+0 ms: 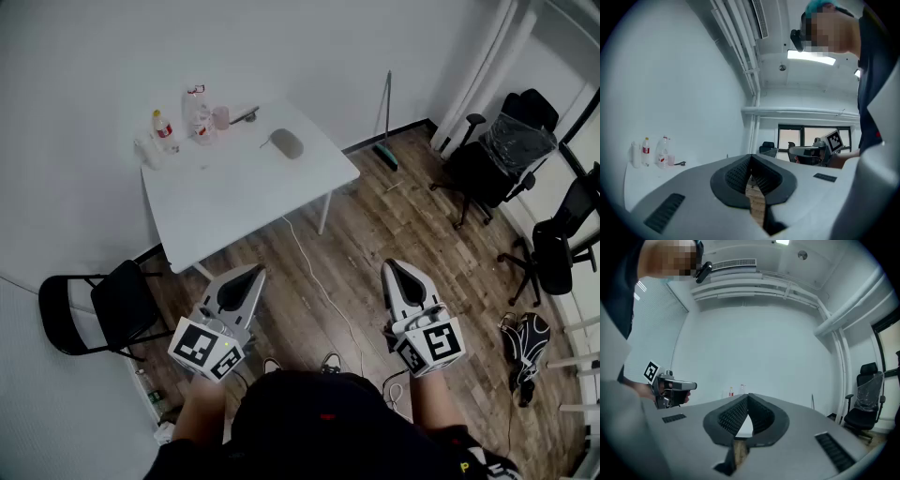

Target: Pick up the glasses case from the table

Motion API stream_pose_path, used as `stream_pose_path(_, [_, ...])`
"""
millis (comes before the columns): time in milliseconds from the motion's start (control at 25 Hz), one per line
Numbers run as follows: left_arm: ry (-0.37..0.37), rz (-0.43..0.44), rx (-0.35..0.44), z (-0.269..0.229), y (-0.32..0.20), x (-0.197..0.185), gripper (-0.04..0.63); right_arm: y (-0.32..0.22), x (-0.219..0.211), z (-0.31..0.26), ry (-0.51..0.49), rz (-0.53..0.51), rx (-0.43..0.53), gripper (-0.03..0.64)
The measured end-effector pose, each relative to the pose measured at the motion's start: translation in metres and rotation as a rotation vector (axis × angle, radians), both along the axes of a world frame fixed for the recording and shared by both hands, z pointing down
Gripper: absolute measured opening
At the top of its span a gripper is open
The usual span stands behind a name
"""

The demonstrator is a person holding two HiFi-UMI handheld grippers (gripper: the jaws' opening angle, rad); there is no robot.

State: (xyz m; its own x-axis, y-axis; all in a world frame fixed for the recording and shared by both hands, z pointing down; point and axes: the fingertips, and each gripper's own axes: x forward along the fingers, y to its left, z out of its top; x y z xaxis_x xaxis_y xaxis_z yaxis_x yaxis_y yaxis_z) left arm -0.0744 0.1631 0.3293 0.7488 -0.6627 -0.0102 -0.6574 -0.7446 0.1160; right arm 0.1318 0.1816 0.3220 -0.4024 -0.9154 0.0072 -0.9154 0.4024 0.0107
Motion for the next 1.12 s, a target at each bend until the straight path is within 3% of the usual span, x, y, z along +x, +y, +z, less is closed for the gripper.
stream_pose_path(480, [-0.002, 0.007, -0.007, 0.004, 0.002, 0.003, 0.020, 0.002, 0.001, 0.004, 0.004, 0.000, -0.008, 0.020])
stream_pose_path(680, [-0.003, 0.004, -0.006, 0.003, 0.001, 0.001, 0.020, 0.002, -0.009, -0.009, -0.074, -0.046, 0.037, 0.020])
stream_pose_path(920, [-0.007, 0.002, -0.013, 0.003, 0.001, 0.001, 0.020, -0.001, -0.006, 0.005, -0.028, -0.030, -0.009, 0.020])
stream_pose_path(1120, [-0.010, 0.002, -0.019, 0.006, 0.004, 0.008, 0.020, 0.003, 0.000, 0.007, -0.046, -0.042, -0.010, 0.020])
